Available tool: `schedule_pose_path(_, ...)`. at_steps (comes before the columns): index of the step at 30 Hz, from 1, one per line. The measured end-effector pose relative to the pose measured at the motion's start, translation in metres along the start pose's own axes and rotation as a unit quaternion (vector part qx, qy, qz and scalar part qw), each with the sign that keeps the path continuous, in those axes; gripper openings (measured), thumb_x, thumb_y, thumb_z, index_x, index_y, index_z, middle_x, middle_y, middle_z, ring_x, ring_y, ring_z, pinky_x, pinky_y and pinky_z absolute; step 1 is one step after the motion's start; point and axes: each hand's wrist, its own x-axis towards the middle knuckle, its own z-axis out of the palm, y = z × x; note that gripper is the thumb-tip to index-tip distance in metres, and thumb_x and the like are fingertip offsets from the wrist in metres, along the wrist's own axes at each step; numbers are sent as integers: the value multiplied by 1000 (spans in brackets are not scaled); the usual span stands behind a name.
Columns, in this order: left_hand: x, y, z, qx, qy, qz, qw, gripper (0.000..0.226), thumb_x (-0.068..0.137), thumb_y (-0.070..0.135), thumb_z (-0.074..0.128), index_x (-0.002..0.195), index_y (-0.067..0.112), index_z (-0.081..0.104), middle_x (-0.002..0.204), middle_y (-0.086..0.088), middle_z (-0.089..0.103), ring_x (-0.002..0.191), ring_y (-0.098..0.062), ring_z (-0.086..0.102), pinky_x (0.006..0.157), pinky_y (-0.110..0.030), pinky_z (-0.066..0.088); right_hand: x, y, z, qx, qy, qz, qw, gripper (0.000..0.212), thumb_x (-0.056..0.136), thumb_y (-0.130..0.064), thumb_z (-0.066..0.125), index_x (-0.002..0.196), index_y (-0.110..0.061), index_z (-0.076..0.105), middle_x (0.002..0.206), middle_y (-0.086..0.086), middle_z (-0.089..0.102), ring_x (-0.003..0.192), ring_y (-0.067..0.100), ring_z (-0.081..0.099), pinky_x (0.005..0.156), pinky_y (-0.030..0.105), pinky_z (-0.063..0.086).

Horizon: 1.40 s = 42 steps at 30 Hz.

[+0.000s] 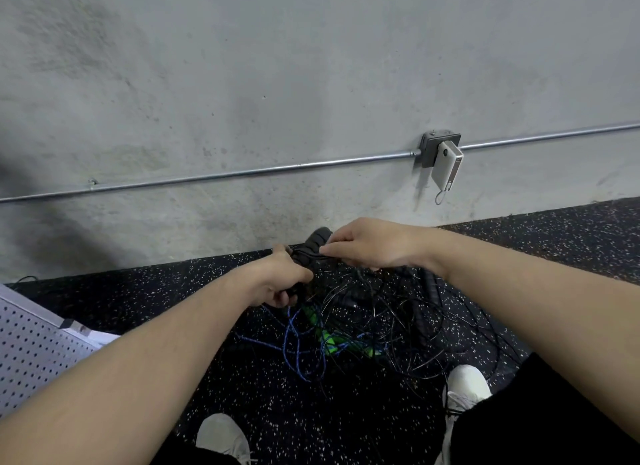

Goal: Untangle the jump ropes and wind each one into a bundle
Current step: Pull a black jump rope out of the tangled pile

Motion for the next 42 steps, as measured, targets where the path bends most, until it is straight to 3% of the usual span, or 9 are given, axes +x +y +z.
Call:
schedule_pose_path(4,-11,15,-5,-179,-38,15,983,17,97,0,57,99,14,47,87,-13,54,55,-18,48,37,-15,29,-2,1,4,44,25,2,999,23,102,-35,56,84,-25,66,58,-6,50,50,11,41,46,22,33)
schedule_pose_path(7,-23,28,-15,-288,-102,49,951,14,97,-2,54,100,11,52,88,-14,58,55,-17,50,38,-14,33,-8,9,3,158,36,14,987,20,104,-31,52,92,-19,63,58,-6,46,46,8,36,42,22,28)
schedule_pose_path(10,-35,35,-19,-336,-145,119,923,25,96,-3,55,110,14,44,86,-14,57,53,-17,50,39,-17,35,-13,14,2,256,33,22,966,19,104,-29,51,91,-16,57,60,-4,39,47,8,29,43,23,20)
schedule_pose_path(14,-47,36,-20,-364,-209,191,887,48,83,-1,61,121,19,39,74,-8,57,52,-16,47,39,-17,35,-16,10,2,339,8,1,941,14,103,-31,53,114,-25,59,64,-2,35,52,9,25,44,22,16)
schedule_pose_path(17,-54,36,-23,-365,-248,206,873,51,78,2,60,124,11,39,71,-4,55,48,-10,45,38,-14,34,-18,2,2,345,-21,-33,938,28,104,-31,52,89,-43,71,64,-1,33,53,10,25,47,24,14)
schedule_pose_path(26,-59,36,-18,-411,-344,192,822,71,51,9,97,105,3,52,69,-3,50,49,-6,48,39,-13,39,-21,-4,-2,406,10,-38,913,43,95,-25,58,53,-29,68,53,-3,27,48,12,19,54,35,8)
schedule_pose_path(32,-64,40,-22,-429,-322,205,819,75,51,12,99,110,6,52,84,-5,49,52,-8,49,40,-13,39,-16,-1,0,451,32,-44,891,39,83,-33,66,50,-25,47,50,-7,28,46,9,19,49,28,9)
schedule_pose_path(37,-67,47,-15,-422,-175,179,871,61,76,49,74,117,6,62,82,-6,59,55,-11,57,41,-14,47,-16,-2,-2,426,46,-25,903,47,94,-24,62,47,-24,59,53,-4,23,49,12,14,52,33,7)
schedule_pose_path(42,-64,44,-2,-417,-36,166,893,45,89,44,72,123,17,59,84,-5,63,54,-13,58,43,-18,50,-14,-3,6,390,70,0,918,49,99,-21,59,53,-33,71,55,-3,23,48,10,16,47,26,9)
